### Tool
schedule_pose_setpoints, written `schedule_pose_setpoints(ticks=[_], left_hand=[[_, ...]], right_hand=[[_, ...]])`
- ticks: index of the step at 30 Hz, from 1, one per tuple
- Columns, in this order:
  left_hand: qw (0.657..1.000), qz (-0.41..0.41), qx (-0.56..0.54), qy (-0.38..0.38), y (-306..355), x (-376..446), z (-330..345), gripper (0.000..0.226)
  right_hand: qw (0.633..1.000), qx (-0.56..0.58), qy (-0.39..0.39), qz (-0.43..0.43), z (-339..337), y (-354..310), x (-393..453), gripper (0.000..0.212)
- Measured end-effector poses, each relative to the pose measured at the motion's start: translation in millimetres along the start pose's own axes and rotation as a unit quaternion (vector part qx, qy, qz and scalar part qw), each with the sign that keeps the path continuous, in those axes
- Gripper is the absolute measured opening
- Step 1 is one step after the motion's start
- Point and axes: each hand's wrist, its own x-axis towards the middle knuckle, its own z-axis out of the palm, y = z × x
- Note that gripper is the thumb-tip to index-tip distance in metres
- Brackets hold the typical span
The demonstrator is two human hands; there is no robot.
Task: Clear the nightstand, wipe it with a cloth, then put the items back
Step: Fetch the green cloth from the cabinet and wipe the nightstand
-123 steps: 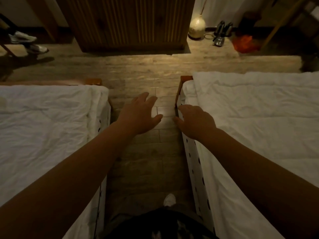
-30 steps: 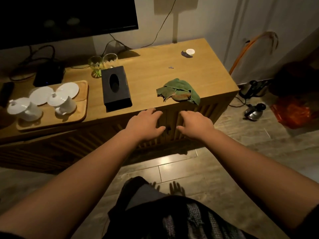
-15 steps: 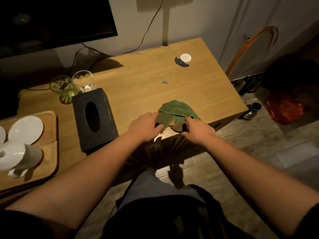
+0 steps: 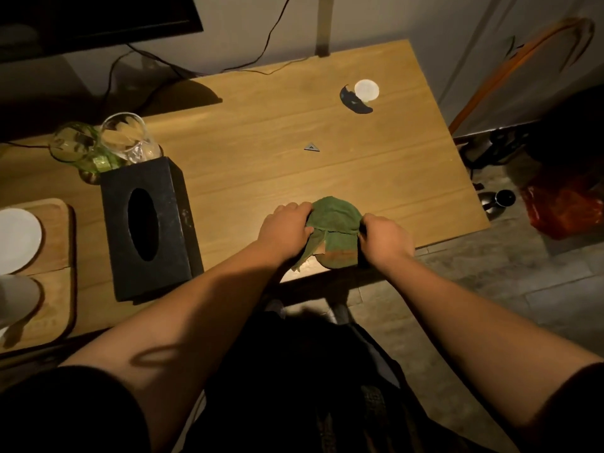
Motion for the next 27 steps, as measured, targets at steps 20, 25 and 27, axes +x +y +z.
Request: schedule_pose_setpoints(ticks=[20,25,27], left_hand=[[0.912,-0.051,-0.291,0.285,34,-17,-141,0.007],[0.88,-0.025,-0.304,0.365,47,-27,-174,0.007],[0.874,-0.018,-0.301,0.382,53,-30,-186,0.007]], right_hand=[[0.977,0.054,0.009,-0.205,-153,5,25,0.005],[0.964,0.193,0.034,-0.182,-186,9,24,0.025],[0.945,0.263,0.051,-0.187,-198,10,21,0.024]])
